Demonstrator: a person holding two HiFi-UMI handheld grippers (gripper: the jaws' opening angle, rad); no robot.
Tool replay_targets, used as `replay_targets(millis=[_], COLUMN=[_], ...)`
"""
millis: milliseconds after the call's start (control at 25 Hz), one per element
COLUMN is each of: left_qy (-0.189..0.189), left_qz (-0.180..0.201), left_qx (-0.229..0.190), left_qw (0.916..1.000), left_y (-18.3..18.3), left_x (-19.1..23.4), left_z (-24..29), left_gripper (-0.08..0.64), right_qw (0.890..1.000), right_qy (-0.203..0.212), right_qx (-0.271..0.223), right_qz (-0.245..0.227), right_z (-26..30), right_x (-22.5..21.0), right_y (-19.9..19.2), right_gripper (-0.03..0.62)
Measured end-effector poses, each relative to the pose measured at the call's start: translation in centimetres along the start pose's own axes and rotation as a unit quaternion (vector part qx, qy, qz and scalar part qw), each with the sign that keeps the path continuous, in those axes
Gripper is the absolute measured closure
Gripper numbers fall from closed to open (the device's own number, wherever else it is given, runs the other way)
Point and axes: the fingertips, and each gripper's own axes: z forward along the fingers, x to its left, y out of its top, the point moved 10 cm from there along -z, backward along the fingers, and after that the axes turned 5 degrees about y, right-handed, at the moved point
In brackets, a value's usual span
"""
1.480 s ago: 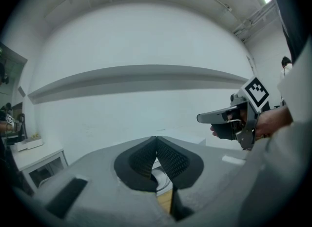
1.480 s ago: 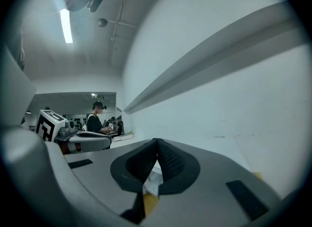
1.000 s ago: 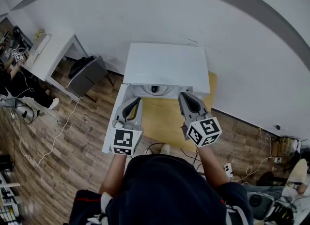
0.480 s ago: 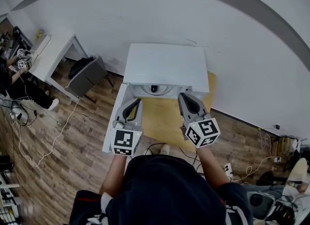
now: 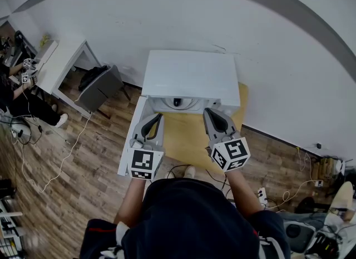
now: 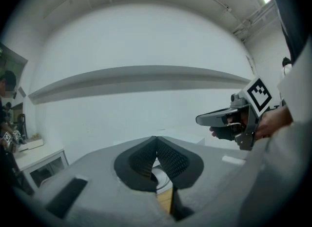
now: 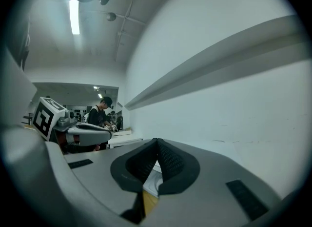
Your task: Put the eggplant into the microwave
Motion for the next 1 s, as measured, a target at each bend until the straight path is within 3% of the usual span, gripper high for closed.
replay_targets(millis=[1000], left_qy=[0.003], left_qz=[-0.001], left_qx=[0.002], left_qw=[1.0000], left_y=[-0.10], left_x=[0.09], left_z=[0.60], left_gripper=[0.545], right_qw=[1.000], right_qy=[0.004], right_qx=[0.003], right_qz=[-0.009], right_z=[0.47], right_x=[-0.49], right_y=[-0.11], right_gripper=[0.581])
